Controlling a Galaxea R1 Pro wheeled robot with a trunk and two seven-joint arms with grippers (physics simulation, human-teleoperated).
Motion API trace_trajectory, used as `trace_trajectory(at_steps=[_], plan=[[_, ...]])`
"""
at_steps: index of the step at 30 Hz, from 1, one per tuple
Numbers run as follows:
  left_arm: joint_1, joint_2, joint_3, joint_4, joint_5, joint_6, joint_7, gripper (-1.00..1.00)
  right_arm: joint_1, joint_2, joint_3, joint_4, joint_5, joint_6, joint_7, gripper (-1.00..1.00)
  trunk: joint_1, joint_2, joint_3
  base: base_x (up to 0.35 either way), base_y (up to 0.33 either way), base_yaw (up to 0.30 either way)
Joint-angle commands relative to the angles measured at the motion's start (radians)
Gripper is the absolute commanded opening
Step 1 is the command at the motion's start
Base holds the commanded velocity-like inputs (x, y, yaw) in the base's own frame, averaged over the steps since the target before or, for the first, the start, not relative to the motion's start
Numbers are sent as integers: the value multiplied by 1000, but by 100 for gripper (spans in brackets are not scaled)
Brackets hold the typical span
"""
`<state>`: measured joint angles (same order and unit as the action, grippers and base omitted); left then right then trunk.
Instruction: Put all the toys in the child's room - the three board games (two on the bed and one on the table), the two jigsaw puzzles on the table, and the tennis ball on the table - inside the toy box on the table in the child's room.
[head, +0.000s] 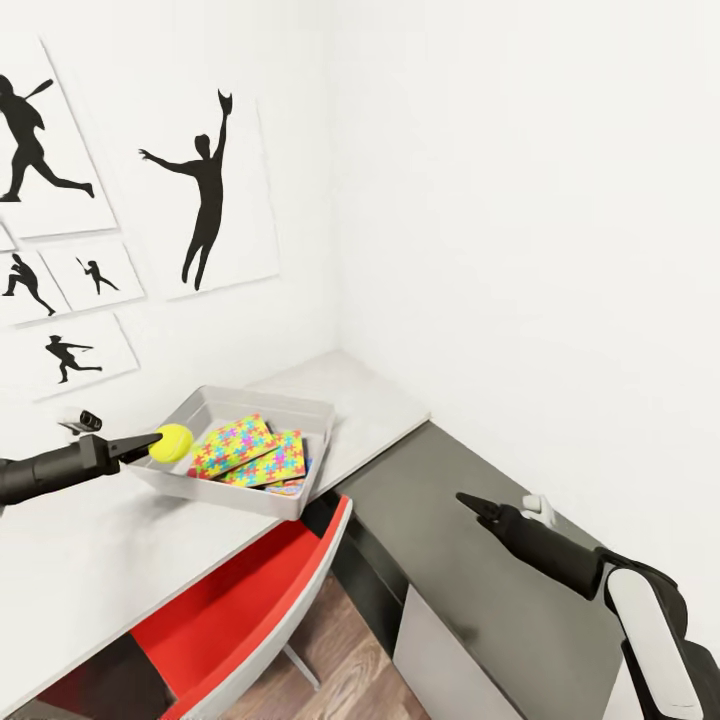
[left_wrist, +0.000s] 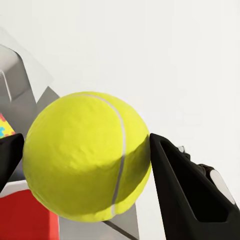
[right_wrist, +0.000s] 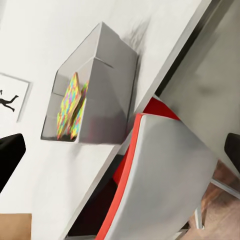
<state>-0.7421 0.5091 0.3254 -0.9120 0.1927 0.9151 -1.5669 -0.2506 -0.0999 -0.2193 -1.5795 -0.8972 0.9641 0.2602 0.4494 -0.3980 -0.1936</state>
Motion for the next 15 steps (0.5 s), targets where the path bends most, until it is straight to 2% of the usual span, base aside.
trace_trajectory(at_steps=[1, 10, 15], plan=[[1, 0, 0, 0, 0, 5, -4, -100, -1, 1, -2, 0, 9, 4, 10, 100, 1, -2, -2, 0, 0, 21], [3, 0, 1, 1, 1, 5, -4, -100, -1, 0, -3, 0, 9, 5, 10, 100, 1, -2, -2, 0, 7, 4], [3, 0, 1, 1, 1, 4, -4, -100, -1, -1, -2, 0, 9, 5, 11, 100, 1, -2, -2, 0, 127, 0]])
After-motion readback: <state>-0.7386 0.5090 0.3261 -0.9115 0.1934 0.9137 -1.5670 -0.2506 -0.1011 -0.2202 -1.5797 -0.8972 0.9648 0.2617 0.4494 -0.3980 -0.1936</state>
